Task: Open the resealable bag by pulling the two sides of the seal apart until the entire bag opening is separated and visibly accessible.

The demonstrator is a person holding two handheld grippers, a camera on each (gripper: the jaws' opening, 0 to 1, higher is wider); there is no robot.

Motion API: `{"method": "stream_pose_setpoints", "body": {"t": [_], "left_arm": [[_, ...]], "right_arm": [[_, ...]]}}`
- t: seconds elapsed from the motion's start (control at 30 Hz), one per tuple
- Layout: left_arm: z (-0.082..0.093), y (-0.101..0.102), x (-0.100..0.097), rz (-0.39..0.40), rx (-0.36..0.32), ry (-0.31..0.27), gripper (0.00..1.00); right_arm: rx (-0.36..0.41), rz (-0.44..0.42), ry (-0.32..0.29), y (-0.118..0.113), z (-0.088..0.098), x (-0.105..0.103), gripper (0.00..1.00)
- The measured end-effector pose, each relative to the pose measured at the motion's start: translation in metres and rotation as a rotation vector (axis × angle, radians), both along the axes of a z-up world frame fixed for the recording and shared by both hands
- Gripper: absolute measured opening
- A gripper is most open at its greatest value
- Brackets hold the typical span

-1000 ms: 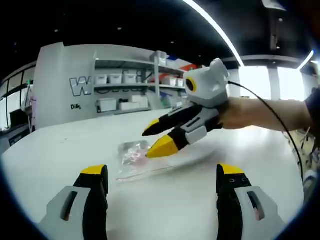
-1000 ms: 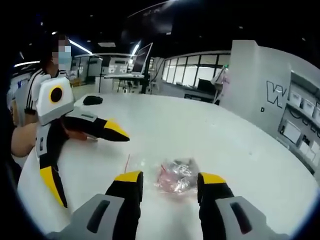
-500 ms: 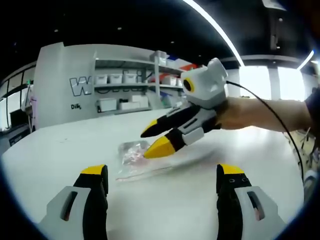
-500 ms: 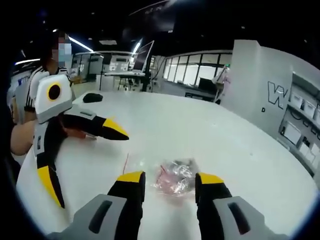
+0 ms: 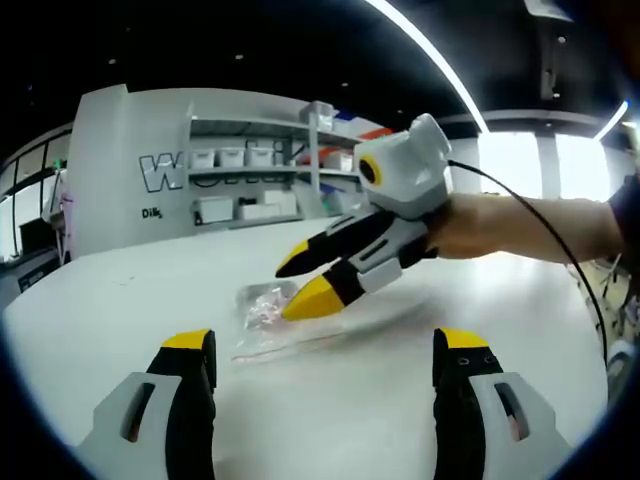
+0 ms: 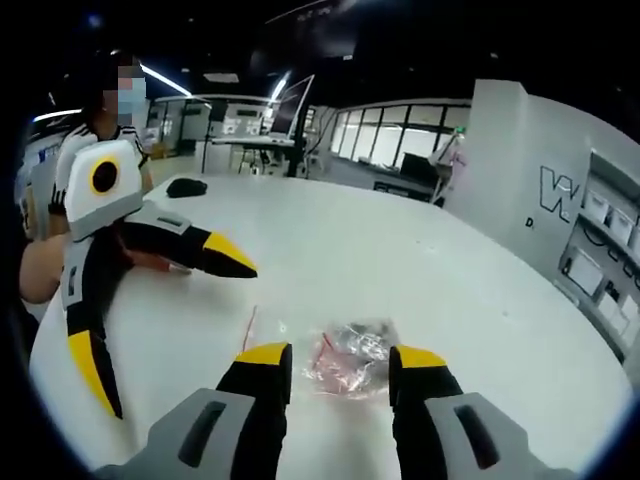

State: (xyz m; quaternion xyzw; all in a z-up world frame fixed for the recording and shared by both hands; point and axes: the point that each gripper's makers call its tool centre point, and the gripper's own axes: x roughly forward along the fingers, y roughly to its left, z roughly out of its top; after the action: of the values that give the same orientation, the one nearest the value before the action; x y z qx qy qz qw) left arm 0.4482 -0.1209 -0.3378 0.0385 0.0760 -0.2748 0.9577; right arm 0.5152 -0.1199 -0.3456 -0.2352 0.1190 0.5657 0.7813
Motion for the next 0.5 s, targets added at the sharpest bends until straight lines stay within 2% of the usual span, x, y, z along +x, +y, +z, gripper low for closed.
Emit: {"method": "stream_pose_setpoints", "body": {"t": [0.37,0.5], "left_arm": [[0.0002,0.0003,-0.0003,0.001,0.000,0.001,0.88],[0.0004,0.0003,0.0000,0.000,0.000,0.000,0.88]], "right_arm": [[-0.023,0.016,-0.031,0.0062,0.0016,0.0013,0.36],[-0.040,0.018,-0.025,0.0067,-0.0009,0.0027,0.37]]}}
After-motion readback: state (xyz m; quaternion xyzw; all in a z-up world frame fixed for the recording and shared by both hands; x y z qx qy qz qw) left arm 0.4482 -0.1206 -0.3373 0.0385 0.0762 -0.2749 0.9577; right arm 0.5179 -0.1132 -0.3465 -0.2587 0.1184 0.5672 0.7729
